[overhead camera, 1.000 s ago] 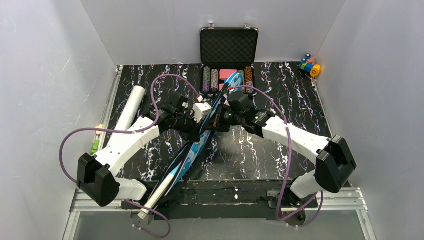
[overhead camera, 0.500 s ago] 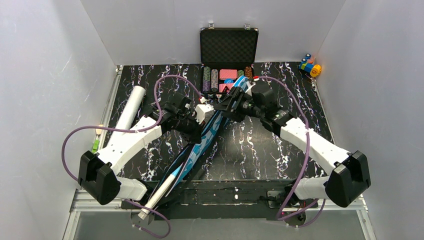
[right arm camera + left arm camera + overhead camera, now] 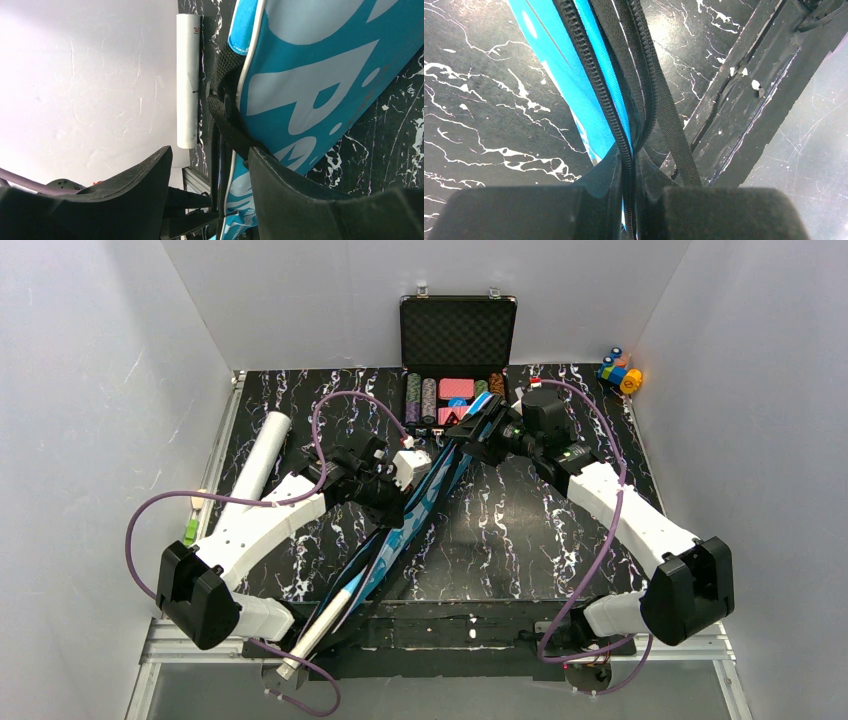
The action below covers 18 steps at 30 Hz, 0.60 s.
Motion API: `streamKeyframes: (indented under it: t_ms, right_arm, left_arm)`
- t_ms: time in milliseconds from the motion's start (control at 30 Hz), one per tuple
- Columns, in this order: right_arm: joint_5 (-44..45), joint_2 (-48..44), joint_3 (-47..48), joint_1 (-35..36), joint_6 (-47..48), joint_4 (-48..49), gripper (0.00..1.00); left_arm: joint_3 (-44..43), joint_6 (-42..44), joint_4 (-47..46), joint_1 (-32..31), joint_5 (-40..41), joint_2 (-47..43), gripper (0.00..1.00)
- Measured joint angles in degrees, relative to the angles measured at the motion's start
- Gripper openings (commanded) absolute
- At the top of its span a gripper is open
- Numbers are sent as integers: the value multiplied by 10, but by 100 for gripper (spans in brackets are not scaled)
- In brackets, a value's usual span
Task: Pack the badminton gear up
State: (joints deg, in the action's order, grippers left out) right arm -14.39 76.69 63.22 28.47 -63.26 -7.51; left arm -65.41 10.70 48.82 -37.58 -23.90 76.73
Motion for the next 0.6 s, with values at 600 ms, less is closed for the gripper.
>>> streamKeyframes:
  t_ms: [600]
  right_arm:
    - [35, -52, -11, 76, -9, -10, 65]
  left_arm:
    - [-2, 1, 0, -11, 21, 0, 0]
